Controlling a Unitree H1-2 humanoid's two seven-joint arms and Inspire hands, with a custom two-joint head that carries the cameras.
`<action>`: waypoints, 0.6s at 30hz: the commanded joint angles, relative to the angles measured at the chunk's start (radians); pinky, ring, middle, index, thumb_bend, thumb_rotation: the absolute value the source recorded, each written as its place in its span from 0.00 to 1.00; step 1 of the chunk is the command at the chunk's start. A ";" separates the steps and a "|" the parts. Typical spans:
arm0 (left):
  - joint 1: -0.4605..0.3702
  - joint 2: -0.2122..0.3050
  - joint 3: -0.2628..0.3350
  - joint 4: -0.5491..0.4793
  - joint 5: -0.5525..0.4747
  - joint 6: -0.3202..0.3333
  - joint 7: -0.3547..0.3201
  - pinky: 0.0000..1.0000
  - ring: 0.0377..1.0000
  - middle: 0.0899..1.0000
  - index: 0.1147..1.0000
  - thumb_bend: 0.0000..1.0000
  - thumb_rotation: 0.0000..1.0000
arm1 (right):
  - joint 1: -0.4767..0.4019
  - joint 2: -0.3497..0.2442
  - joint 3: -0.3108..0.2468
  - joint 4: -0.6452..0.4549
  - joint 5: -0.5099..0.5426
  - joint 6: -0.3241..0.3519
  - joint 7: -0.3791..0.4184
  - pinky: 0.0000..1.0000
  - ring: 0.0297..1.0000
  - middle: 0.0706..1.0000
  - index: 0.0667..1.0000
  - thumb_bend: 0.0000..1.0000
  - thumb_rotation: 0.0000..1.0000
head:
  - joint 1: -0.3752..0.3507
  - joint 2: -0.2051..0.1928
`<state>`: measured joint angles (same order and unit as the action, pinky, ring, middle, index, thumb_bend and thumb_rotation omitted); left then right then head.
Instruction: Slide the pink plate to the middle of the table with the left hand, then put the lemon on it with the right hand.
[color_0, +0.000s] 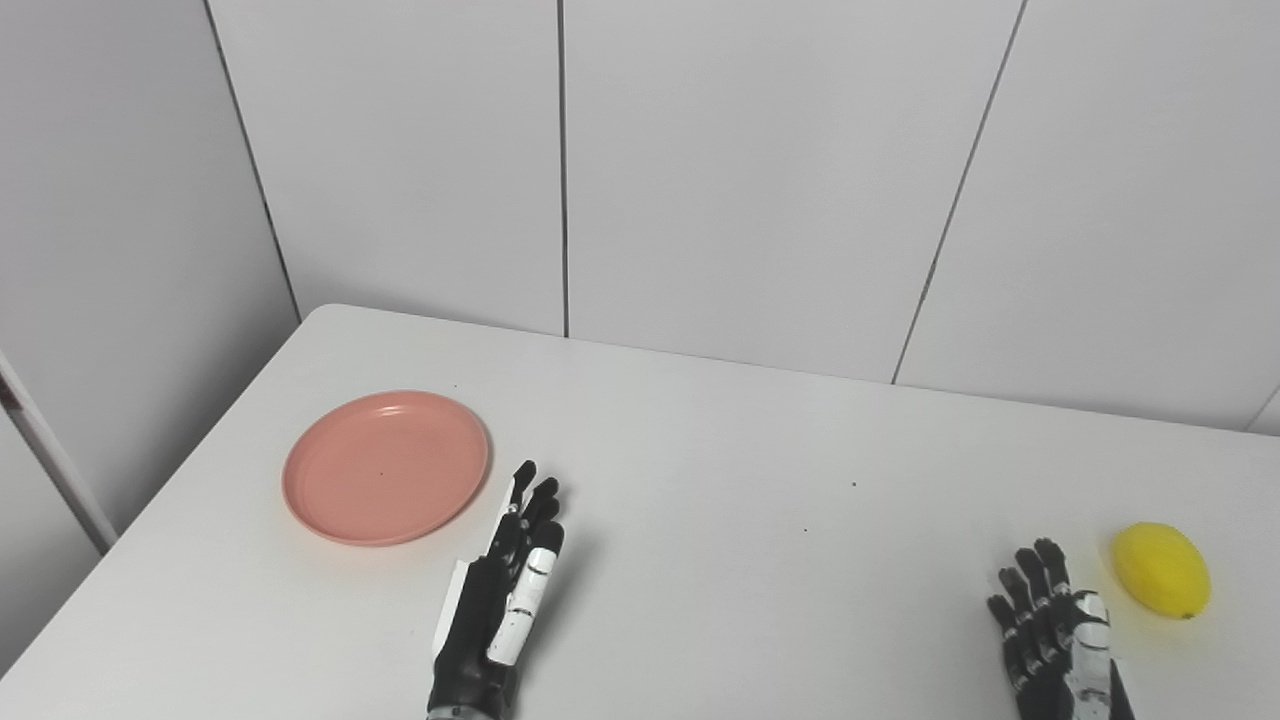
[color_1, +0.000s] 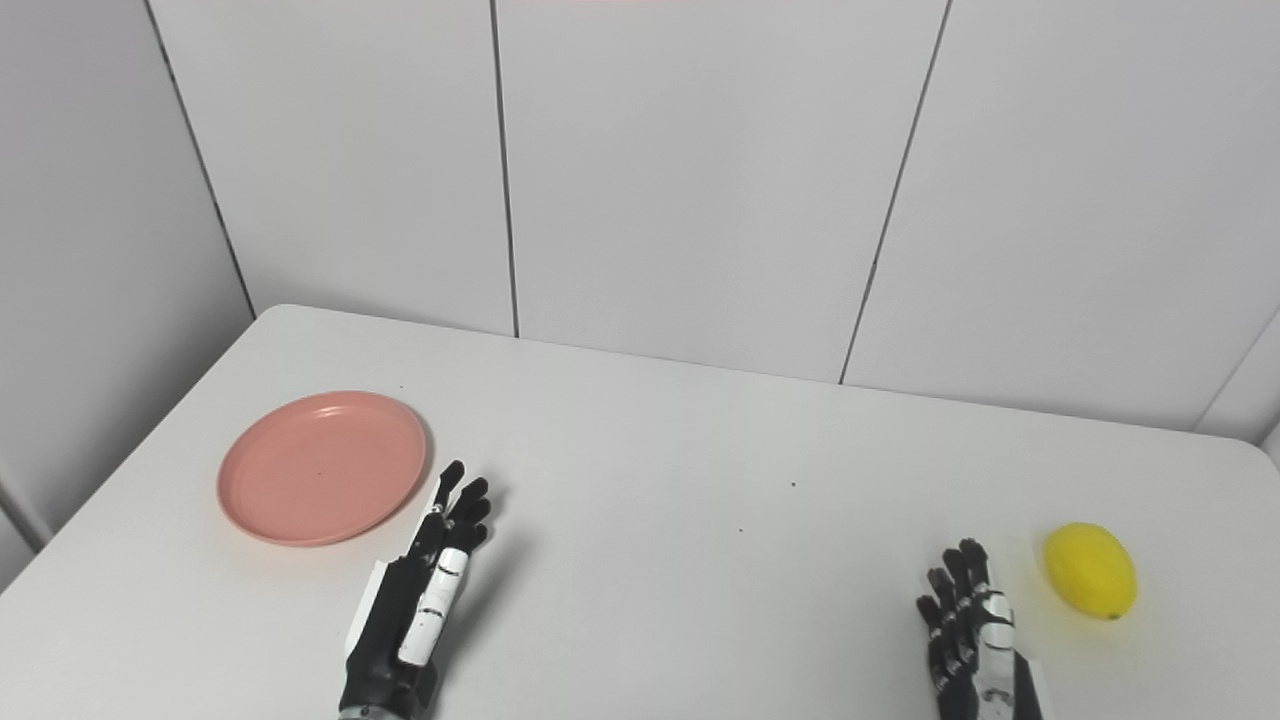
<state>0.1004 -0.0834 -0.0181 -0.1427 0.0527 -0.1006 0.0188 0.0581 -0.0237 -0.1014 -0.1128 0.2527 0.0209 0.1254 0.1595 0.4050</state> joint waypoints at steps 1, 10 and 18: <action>0.004 0.022 0.018 -0.021 -0.044 0.017 -0.011 0.95 0.95 0.95 0.96 0.60 0.84 | 0.032 0.020 0.009 0.013 -0.003 -0.020 -0.008 1.00 1.00 1.00 0.99 0.63 1.00 | 0.000 0.005; -0.077 0.020 0.038 -0.176 -0.152 0.244 -0.022 0.97 0.96 0.96 0.97 0.72 0.88 | 0.039 0.021 0.008 -0.003 0.016 -0.014 -0.003 1.00 1.00 1.00 0.99 0.63 1.00 | -0.001 0.019; -0.151 0.056 0.054 -0.279 -0.233 0.367 -0.035 1.00 0.99 1.00 1.00 0.75 0.94 | 0.038 0.019 0.003 0.000 0.032 -0.010 -0.003 1.00 1.00 1.00 0.98 0.63 1.00 | 0.006 0.023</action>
<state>-0.0078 -0.0327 0.0299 -0.3795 -0.1566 0.2461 -0.0090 0.0735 -0.0103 -0.1003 -0.1326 0.2718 0.0169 0.1172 0.1641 0.4280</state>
